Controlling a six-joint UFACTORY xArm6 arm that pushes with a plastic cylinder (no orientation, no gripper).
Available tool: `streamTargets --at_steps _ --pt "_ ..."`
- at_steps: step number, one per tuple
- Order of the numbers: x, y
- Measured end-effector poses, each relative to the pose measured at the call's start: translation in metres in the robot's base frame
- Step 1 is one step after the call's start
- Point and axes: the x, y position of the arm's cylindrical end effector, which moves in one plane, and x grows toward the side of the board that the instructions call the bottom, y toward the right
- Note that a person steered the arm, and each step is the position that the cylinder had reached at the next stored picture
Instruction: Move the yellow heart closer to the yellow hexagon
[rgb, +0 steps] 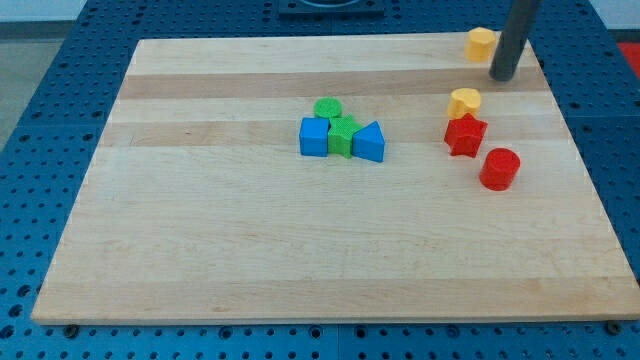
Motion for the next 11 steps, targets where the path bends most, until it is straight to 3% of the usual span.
streamTargets --at_steps 2,4,11 --pt "0.069 -0.005" --pt "0.088 -0.062" --pt "-0.020 -0.066"
